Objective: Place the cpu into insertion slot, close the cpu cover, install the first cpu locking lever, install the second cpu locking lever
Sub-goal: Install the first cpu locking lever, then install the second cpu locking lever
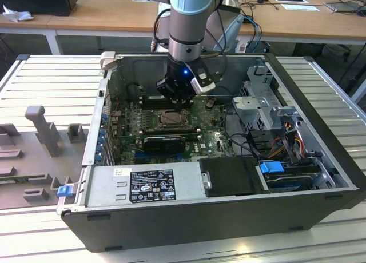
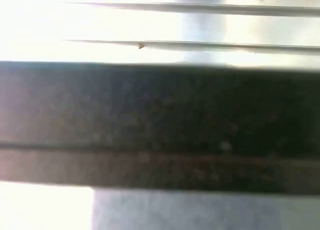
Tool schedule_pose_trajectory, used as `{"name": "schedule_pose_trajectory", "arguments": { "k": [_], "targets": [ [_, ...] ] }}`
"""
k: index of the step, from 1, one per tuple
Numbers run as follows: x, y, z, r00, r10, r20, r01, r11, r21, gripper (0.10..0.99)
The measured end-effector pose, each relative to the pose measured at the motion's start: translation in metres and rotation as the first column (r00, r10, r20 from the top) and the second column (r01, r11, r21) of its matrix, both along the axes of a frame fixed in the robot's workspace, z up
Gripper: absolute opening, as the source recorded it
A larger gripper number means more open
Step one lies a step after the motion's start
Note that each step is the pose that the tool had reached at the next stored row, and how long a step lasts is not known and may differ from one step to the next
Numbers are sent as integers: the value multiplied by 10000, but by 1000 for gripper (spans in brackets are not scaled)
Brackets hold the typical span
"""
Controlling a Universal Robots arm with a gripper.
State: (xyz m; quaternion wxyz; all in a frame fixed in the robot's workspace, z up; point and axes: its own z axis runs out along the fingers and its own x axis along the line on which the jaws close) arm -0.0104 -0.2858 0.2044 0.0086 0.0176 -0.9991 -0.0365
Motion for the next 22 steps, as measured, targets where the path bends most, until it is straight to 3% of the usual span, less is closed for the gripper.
{"name": "schedule_pose_trajectory", "arguments": {
  "k": [2,15,22],
  "targets": [
    [0,-1,157,10000,1,-12,-1,10000,-6,106],
    [0,-57,159,10000,2,-11,-2,10000,-5,106],
    [0,-122,159,10000,2,-11,-2,10000,-5,106]
  ]
}}
